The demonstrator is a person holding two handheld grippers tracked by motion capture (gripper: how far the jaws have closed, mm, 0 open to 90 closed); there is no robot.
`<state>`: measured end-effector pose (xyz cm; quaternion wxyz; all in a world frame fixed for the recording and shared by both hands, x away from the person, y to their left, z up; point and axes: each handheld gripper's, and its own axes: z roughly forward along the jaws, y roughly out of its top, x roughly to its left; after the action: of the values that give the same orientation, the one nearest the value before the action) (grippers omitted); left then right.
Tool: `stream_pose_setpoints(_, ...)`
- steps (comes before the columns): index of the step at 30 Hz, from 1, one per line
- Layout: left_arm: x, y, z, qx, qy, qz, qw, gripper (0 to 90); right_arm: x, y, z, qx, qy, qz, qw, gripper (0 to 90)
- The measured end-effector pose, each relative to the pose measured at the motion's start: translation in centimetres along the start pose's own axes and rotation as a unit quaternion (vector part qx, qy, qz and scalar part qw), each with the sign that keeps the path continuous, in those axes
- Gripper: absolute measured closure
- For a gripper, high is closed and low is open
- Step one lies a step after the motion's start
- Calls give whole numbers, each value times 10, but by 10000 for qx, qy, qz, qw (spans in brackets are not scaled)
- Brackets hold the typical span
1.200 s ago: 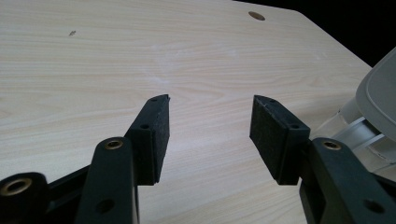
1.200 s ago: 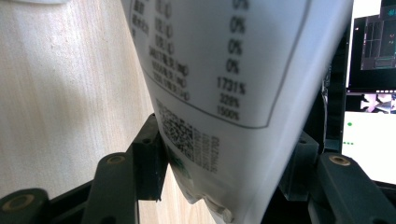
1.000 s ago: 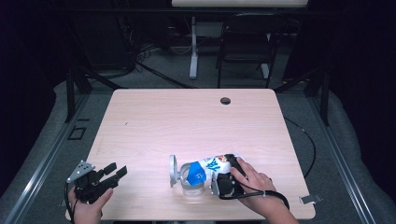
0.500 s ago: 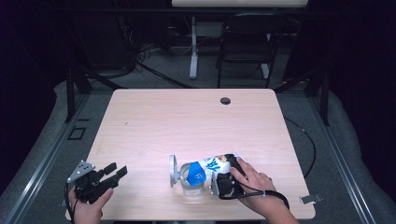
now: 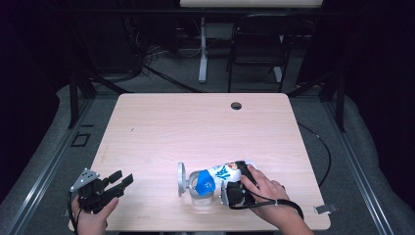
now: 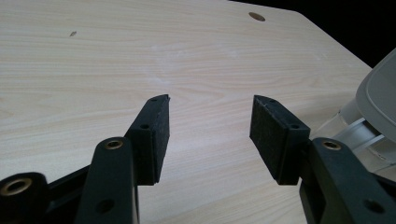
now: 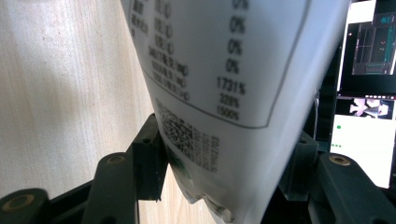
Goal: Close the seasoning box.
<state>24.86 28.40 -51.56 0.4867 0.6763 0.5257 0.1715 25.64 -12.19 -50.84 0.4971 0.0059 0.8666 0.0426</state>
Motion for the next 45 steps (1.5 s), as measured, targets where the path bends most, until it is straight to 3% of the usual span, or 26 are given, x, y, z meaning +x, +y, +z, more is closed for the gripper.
stream_pose_setpoints(45,2,1,-2,-9,-13,-11,10000,482,-2,4,-3,180,-218,-379,9989,453)
